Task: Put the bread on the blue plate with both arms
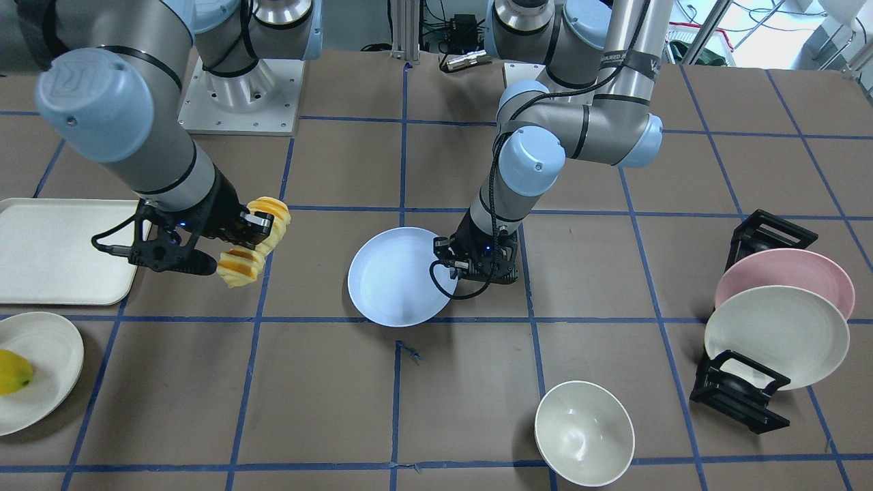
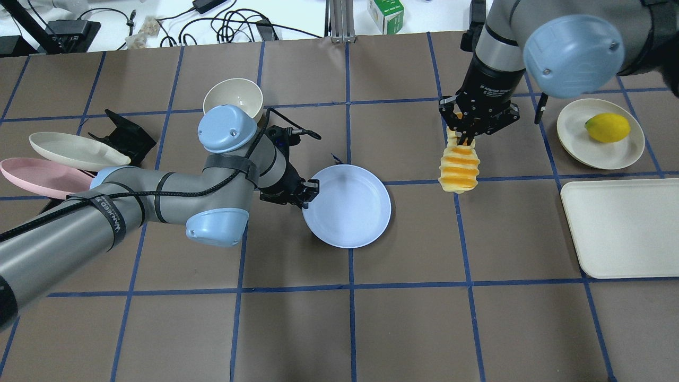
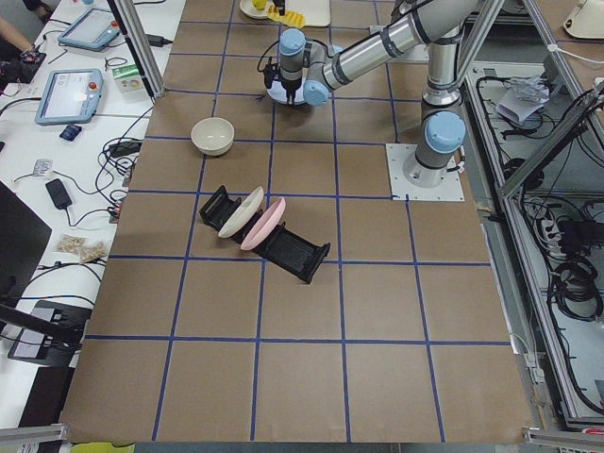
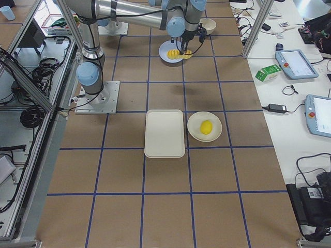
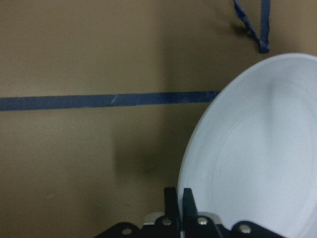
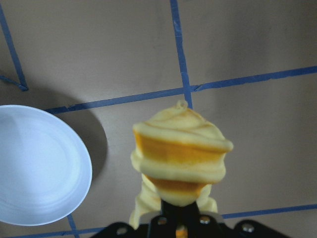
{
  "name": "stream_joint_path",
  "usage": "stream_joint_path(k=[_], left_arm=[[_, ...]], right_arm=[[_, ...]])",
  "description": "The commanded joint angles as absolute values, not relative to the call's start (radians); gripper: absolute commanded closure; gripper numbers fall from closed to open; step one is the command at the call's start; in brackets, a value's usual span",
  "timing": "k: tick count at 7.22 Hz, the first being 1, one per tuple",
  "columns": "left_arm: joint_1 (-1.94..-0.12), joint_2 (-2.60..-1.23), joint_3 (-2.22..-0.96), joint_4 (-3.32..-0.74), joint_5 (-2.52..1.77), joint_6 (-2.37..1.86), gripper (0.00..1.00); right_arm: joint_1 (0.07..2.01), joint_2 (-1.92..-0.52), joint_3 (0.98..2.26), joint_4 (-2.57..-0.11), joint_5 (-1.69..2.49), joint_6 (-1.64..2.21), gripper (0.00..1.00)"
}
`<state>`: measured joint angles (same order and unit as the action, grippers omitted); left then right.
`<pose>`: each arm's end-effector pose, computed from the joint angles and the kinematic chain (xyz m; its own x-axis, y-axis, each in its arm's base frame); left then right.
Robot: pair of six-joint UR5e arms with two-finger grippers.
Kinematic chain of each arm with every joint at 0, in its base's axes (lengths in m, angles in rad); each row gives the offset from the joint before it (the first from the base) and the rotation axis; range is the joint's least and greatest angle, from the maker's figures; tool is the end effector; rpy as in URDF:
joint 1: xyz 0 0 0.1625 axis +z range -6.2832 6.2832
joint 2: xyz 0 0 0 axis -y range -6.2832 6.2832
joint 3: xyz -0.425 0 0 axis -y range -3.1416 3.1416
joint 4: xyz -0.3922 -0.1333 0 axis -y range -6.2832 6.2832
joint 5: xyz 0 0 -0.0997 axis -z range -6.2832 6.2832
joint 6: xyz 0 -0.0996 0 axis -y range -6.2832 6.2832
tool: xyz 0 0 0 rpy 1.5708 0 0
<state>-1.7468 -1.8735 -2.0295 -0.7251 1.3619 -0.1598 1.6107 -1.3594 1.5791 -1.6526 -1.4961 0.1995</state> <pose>-0.2423 -0.4832 0.2089 -0.9756 0.0300 0.2174 0.0195 0.9985 -0.0502 0.1628 -0.5510 0.3805 -0.9849 0.1672 -0.0452 0.1588 0.9759 0.1494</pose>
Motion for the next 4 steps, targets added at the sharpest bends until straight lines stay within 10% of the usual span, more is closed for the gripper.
stream_joint_path(k=[1,4], left_arm=[[-1.753,-1.896,-2.023,-0.568,1.37,-0.141,0.0],[-1.674,-1.746,-1.991,-0.756,1.479,-0.059,0.0]], right_arm=[[1.715,-1.318,1.577,-1.736,-1.496,0.325,1.0],[1.796,-1.261,1.577,-1.831,-1.449,0.356,1.0]])
